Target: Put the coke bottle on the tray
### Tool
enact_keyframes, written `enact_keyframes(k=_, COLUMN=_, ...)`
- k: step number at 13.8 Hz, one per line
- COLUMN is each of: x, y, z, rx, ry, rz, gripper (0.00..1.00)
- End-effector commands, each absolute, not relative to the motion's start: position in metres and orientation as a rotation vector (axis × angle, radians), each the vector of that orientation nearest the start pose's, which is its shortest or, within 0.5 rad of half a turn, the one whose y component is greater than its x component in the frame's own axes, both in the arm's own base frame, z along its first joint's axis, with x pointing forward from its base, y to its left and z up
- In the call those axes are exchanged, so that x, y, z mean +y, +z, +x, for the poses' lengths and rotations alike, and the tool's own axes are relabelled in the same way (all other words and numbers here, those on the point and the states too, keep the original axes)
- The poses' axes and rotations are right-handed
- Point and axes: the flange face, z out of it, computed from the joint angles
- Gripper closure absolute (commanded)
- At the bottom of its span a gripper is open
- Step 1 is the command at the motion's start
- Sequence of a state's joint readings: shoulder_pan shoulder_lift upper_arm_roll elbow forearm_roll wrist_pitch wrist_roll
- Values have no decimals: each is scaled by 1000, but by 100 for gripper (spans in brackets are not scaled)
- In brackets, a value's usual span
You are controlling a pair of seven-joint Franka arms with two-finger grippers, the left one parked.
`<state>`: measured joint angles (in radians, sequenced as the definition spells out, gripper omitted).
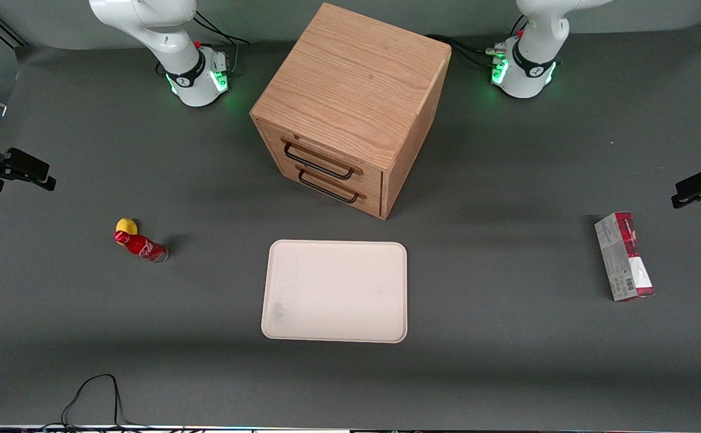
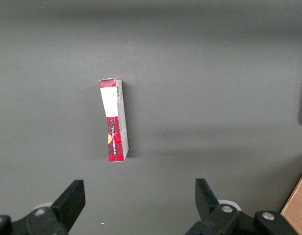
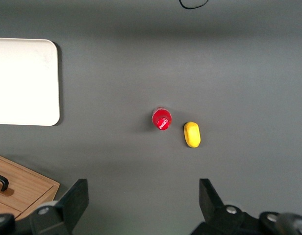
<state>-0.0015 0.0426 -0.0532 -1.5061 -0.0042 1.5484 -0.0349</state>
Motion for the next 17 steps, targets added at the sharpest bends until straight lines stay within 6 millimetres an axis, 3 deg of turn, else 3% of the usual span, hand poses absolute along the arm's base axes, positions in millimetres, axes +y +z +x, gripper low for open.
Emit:
enact_keyframes(k=1, x=-31, y=632, z=560, rx=9, ry=-15, rz=-3137, gripper=0)
enact_keyframes(k=10, x=-28, y=629, z=558, rx=2, ry=7, rz=-3139, gripper=0)
enact_keyframes(k=17, x=-38, y=627, z=557, rx=-17, ry=19, rz=-3140, gripper=0)
